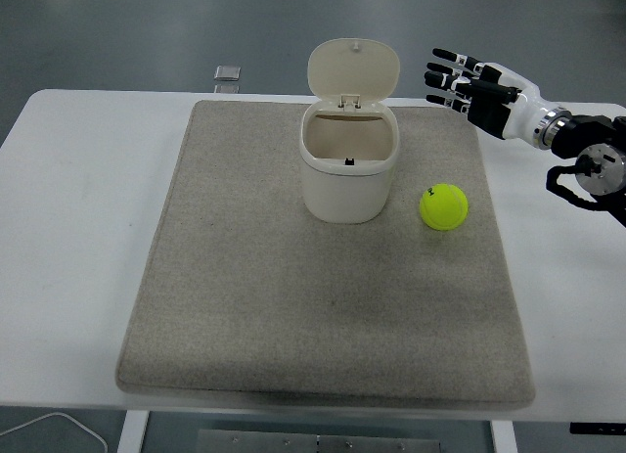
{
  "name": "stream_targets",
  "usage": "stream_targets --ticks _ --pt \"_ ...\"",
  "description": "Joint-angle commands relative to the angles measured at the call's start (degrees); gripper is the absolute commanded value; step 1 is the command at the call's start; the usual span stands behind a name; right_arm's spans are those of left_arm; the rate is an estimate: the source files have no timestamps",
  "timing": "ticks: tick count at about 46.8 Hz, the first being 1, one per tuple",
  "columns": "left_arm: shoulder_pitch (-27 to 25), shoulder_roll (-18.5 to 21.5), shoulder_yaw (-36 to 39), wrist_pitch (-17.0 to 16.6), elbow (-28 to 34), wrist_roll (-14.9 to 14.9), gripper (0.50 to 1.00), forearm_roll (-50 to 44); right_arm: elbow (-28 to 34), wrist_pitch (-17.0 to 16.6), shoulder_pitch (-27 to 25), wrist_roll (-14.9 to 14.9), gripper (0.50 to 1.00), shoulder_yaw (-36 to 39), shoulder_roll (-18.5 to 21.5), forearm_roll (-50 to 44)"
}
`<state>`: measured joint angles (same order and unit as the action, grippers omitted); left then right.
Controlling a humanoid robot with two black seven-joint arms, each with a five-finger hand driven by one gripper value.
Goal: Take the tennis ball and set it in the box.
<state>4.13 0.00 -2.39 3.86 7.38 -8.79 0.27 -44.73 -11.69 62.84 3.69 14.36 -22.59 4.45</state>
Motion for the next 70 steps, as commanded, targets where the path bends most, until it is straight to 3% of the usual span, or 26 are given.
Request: stream_targets --ticks 1,44,57,70 --pt "0.0 0.0 0.0 0.0 0.0 0.0 0.992 0.0 0.0 0.0 0.1 0.0 0.928 -0.2 0.0 -0.2" --pt "0.0 0.0 0.0 -0.1 0.0 0.0 0.992 0.0 -0.1 0.7 0.4 0.2 0.928 -0.6 -3.0 -13.1" --pt "0.0 0.0 0.0 0.0 0.0 0.0 0.992 0.0 -0.8 -0.2 0.5 2.0 0.926 -1.1 -4.2 -17.8" --pt "0.0 0.0 0.0 0.0 0.0 0.0 0.992 0.0 -0.8 -3.6 0.7 7.4 0.926 -1.5 -5.4 -26.4"
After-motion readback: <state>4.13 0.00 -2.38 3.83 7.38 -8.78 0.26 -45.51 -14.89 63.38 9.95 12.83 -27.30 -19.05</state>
